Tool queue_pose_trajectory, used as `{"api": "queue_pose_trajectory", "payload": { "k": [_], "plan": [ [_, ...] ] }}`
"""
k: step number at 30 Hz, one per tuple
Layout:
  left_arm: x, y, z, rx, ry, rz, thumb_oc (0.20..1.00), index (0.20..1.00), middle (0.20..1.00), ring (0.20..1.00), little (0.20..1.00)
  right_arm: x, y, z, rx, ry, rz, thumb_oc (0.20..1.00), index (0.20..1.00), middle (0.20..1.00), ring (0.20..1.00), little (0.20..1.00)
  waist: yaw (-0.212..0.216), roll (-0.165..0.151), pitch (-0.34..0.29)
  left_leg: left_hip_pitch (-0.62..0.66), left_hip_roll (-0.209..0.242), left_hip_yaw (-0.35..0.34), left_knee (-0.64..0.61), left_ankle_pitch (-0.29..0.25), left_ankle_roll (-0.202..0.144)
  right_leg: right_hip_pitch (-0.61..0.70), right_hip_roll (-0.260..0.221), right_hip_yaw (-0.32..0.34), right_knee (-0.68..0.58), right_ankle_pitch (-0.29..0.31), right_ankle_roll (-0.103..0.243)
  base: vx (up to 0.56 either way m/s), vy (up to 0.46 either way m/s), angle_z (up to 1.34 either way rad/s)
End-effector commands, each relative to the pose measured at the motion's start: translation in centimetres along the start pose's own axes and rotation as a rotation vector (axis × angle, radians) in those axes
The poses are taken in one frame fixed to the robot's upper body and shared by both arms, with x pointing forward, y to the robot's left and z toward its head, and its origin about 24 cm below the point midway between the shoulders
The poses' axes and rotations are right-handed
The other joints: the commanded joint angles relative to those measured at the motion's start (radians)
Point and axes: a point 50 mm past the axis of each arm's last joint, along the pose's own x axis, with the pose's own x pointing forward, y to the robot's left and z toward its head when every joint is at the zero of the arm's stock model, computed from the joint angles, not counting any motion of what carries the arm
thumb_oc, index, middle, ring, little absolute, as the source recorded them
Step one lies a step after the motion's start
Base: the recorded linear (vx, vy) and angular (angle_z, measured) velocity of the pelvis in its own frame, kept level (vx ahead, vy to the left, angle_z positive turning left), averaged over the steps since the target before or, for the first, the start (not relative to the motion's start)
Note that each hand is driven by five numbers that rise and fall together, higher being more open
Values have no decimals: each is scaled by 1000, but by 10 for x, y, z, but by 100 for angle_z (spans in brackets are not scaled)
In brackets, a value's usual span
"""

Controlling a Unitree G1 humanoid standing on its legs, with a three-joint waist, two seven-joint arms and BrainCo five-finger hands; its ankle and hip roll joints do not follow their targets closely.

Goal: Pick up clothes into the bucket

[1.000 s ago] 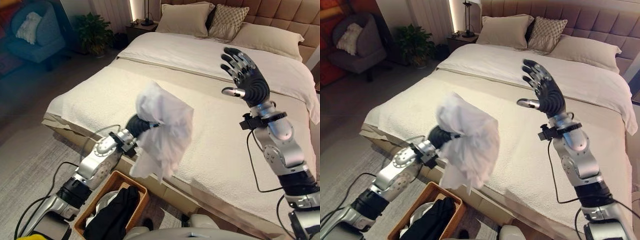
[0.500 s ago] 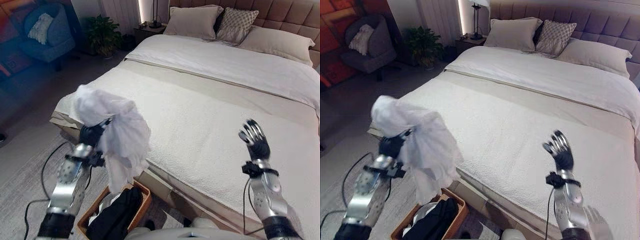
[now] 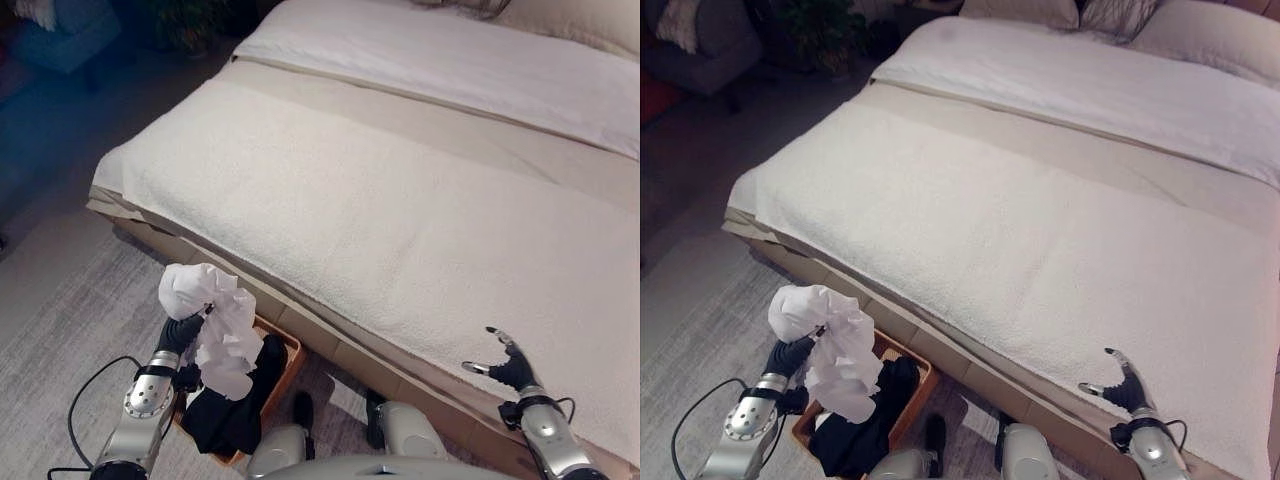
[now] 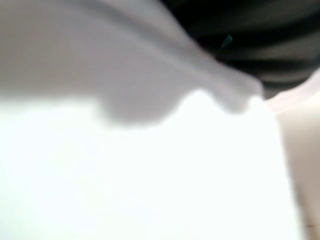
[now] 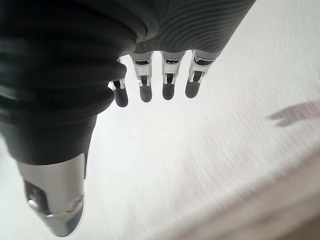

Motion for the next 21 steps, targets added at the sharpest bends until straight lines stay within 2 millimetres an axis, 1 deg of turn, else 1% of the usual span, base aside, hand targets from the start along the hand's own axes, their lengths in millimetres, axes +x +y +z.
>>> {"api": "queue_pose_trajectory", "payload": {
  "k": [1,3,6,7,8,10,12,13,15,17,18,19,20,21],
  "plan": [
    [19,29,33,101,-164,110,200,200,200,200,200,9,-3,17,-34,-66,9,1000,1000,1000,1000,1000,-4,-45,6,-49,-10,-6,124,-89,-14,81,-73,30,-91,54,91,-74,36,0],
    [22,34,27,209,-130,116,200,200,200,200,200,12,-2,24,-74,-105,40,1000,1000,1000,1000,1000,-5,-49,42,-89,-10,-4,151,-89,-12,39,-76,40,-57,52,90,-82,48,1],
    [26,39,21,299,-90,133,200,200,200,200,200,16,-7,35,-85,-152,30,1000,1000,1000,1000,1000,-10,-59,80,-144,-10,0,200,-95,-7,-19,-80,54,-11,49,89,-76,40,-6],
    [26,39,21,299,-90,133,200,200,200,200,200,16,-7,35,-85,-152,30,1000,1000,1000,1000,1000,-9,-59,79,-144,-10,0,200,-95,-7,-20,-80,54,-11,49,89,-82,42,-6],
    [29,42,17,350,-61,151,200,200,200,200,200,19,-10,42,-94,-183,20,1000,1000,1000,1000,1000,-14,-67,108,-187,-10,0,237,-99,-4,-60,-84,62,19,48,88,-72,39,-3],
    [30,42,14,370,-46,154,200,200,200,200,200,20,-11,45,-100,-190,13,1000,1000,1000,1000,1000,-15,-70,115,-204,-9,1,250,-101,-4,-75,-84,64,28,46,86,-67,40,-6],
    [35,48,11,401,-9,194,200,200,200,200,200,25,-19,55,-87,-226,-30,1000,1000,1000,1000,1000,-21,-81,157,-260,-10,6,298,-108,0,-131,-86,75,69,41,82,-94,47,-5],
    [36,50,11,408,-3,210,200,200,200,200,200,27,-22,59,-69,-236,-54,1000,1000,1000,1000,1000,-24,-83,171,-285,-10,7,323,-113,2,-154,-86,79,93,39,80,-97,39,-3],
    [39,53,12,410,2,251,200,200,200,200,200,30,-27,66,22,-242,-112,1000,1000,1000,1000,1000,-28,-87,202,-341,-11,8,391,-134,8,-205,-87,88,150,21,74,-91,51,-6],
    [41,54,11,379,19,290,200,200,200,200,200,32,-30,72,155,-241,-176,1000,1000,1000,1000,1000,-32,-89,226,-388,-14,9,443,-151,16,-249,-87,99,195,7,68,-59,46,-6],
    [41,54,11,379,18,290,200,200,200,200,200,32,-31,72,155,-241,-176,1000,1000,1000,1000,1000,-32,-89,226,-389,-14,9,444,-152,16,-250,-87,100,195,7,68,-79,65,-7],
    [43,58,15,358,13,330,200,200,200,200,200,34,-34,80,226,-268,-210,1000,1000,1000,1000,1000,-35,-91,252,-444,-17,7,509,-175,24,-303,-88,112,257,-12,62,-74,58,-5],
    [44,59,16,355,10,342,213,213,213,213,213,34,-35,83,230,-280,-212,1000,1000,1000,1000,1000,-35,-92,262,-462,-18,6,528,-181,26,-321,-88,115,275,-17,58,-74,58,-4],
    [44,59,16,355,10,342,278,278,278,278,278,34,-35,83,230,-280,-212,1000,1000,1000,1000,1000,-35,-92,261,-463,-18,6,529,-181,26,-322,-88,116,276,-17,58,-70,36,-2]
  ]
}}
